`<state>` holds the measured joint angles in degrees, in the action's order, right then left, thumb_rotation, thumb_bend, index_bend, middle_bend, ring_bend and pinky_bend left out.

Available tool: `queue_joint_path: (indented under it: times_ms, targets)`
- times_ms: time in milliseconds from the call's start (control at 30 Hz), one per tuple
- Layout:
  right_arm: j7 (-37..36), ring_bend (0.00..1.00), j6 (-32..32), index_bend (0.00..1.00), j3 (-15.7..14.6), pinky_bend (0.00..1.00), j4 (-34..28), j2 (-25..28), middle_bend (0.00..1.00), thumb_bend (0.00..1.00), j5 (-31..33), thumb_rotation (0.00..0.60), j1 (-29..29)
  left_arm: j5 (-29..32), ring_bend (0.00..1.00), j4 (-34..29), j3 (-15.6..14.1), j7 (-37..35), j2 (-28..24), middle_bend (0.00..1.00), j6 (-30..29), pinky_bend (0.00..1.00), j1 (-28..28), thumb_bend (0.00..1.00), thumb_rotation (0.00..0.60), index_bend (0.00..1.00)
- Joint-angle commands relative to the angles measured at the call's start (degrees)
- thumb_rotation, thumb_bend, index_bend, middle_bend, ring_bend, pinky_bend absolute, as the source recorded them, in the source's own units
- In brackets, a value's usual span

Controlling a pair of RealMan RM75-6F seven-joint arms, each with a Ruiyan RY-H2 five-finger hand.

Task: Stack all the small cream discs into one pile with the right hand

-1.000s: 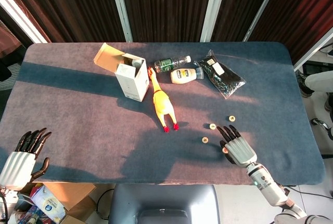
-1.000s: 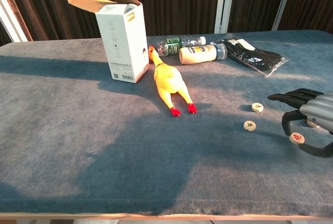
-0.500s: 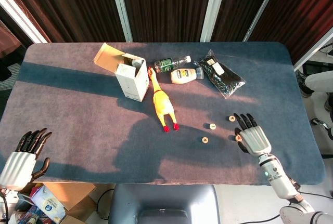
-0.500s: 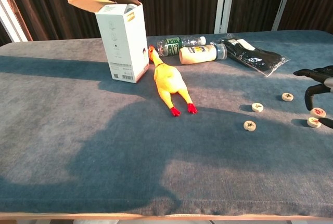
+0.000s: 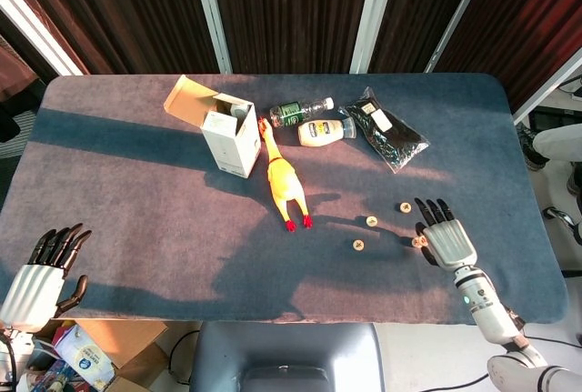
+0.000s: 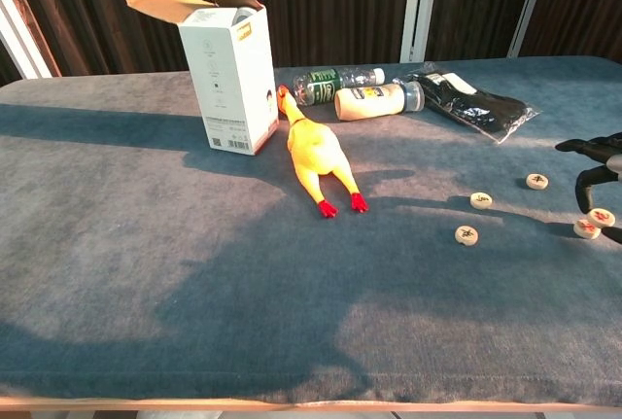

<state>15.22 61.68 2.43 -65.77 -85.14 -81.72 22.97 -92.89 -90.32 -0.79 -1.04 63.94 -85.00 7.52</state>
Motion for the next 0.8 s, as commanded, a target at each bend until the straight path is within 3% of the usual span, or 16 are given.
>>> queue_joint_path:
  times_ms: [33, 300, 567, 800]
  targets:
    - [-0.1, 0.0, 0.0, 0.6, -0.1, 0.0, 0.1, -0.1, 0.0, 0.5, -0.1, 0.6, 0.1, 0.0, 0.0, 0.0, 0.0, 0.0, 0.0, 0.0, 0.1, 0.05, 0.0, 0.53, 0.6, 0.0]
    - [-0.1, 0.0, 0.0, 0.57, -0.2, 0.0, 0.1, -0.4, 0.0, 0.5, -0.2, 0.6, 0.3, 0.0, 0.0, -0.1, 0.0, 0.1, 0.0, 0.0, 0.1, 0.05, 0.1, 0.53, 0.6, 0.0]
    - [0.9, 0.0, 0.3, 0.46, -0.4, 0.0, -0.9, -0.3, 0.0, 0.5, 0.2, 0.6, 0.0, -0.1, 0.0, 0.0, -0.1, -0.3, -0.1, 0.0, -0.1, 0.05, 0.0, 0.53, 0.6, 0.0]
    - [-0.7, 0.0, 2.5, 0.45, -0.6, 0.0, -2.2, 0.4, 0.0, 0.5, -1.1, 0.6, -0.4, -0.2, 0.0, 0.1, -0.1, -0.6, -0.1, 0.0, -0.3, 0.05, -0.1, 0.53, 0.6, 0.0]
